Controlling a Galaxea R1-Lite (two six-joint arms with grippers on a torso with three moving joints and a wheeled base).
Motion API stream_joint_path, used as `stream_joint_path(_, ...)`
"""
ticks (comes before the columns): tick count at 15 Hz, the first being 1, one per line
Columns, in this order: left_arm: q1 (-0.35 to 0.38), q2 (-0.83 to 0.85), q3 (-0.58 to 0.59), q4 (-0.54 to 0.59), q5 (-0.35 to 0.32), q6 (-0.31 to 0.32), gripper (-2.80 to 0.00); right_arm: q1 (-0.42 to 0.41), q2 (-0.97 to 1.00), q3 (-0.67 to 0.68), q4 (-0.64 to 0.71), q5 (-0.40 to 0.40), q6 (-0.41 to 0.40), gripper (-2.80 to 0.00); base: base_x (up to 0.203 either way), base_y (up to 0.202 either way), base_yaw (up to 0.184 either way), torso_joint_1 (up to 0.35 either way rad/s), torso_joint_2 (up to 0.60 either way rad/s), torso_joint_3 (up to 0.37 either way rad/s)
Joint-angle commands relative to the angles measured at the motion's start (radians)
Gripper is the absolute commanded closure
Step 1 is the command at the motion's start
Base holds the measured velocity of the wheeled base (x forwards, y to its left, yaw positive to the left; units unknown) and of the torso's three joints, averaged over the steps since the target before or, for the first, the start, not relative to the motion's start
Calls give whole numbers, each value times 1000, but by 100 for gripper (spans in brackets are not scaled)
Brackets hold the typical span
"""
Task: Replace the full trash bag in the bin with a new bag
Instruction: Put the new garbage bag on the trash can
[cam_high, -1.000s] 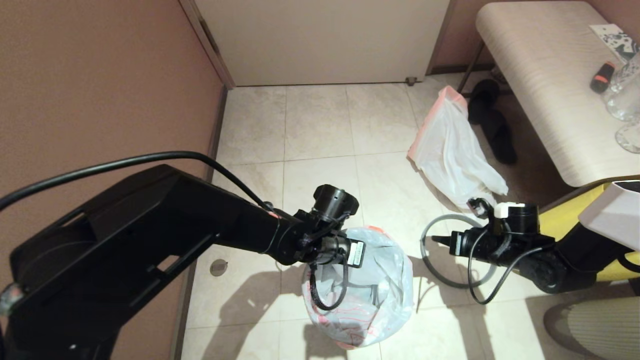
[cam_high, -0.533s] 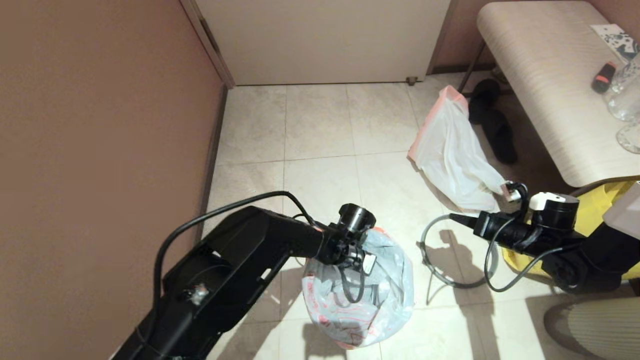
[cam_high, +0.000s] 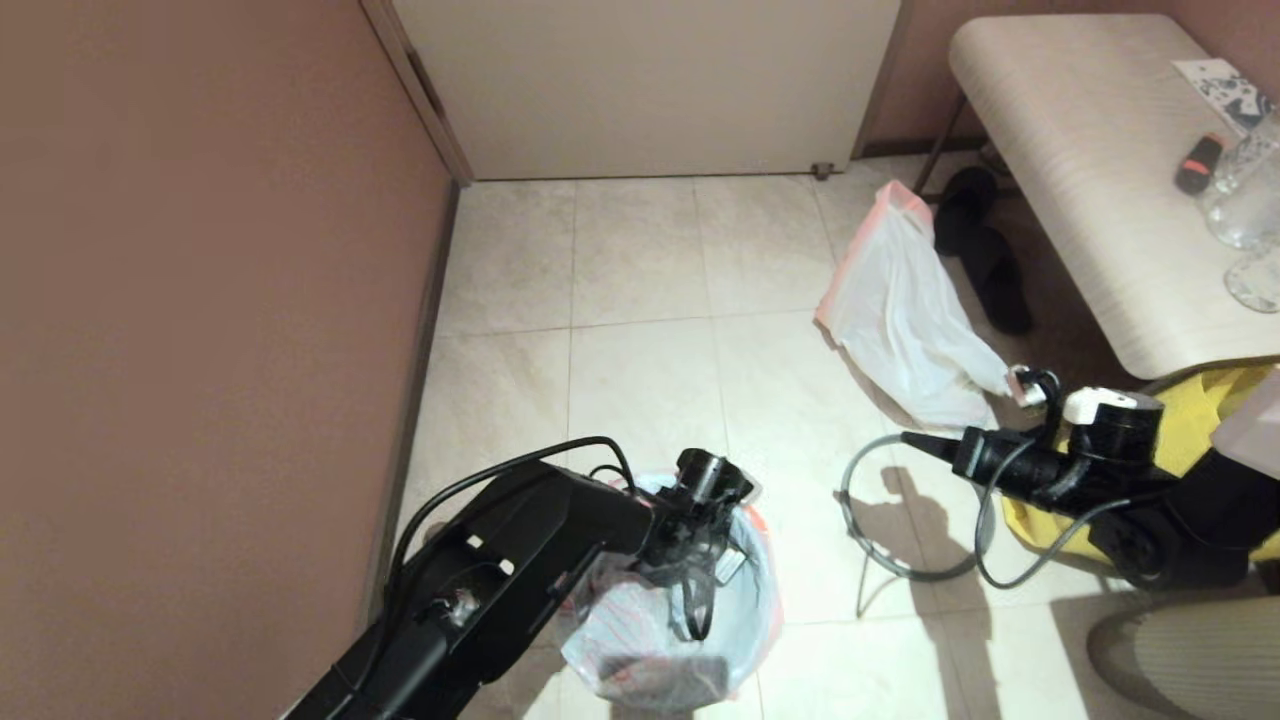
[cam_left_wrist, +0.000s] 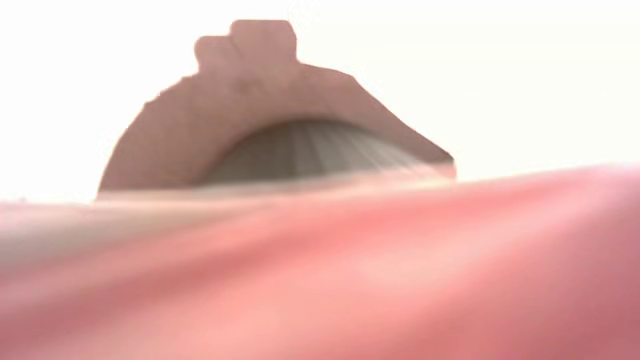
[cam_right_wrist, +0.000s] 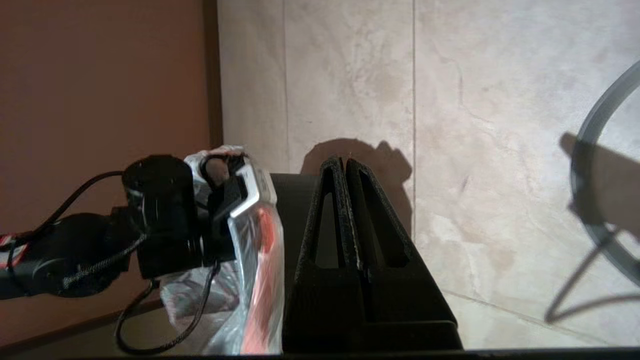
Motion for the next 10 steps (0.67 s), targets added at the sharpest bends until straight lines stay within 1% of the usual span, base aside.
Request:
stream_joint_path(1,17,58,15,-47,24,38,0,1,-3,0,-9,4,3,0,0,0,0,0,0,0)
stream_joint_path(2,12,42,25,-60,49,34,0,2,-3,-1,-9,4,3,0,0,0,0,0,0,0)
stream_joint_path(5,0,-41,51,-84,70,-14,0,4,-3,2,-9,4,3,0,0,0,0,0,0,0)
stream_joint_path(6,-4,-78,77,-93,83,-24,0,4,-4,2,-9,5,3,0,0,0,0,0,0,0)
stream_joint_path(7,-10,-124,130,-119,95,-31,0,4,-4,2,-9,5,3,0,0,0,0,0,0,0)
stream_joint_path(10,-39,-290,329,-269,115,-35,0,5,-7,6,-10,5,3,0,0,0,0,0,0,0)
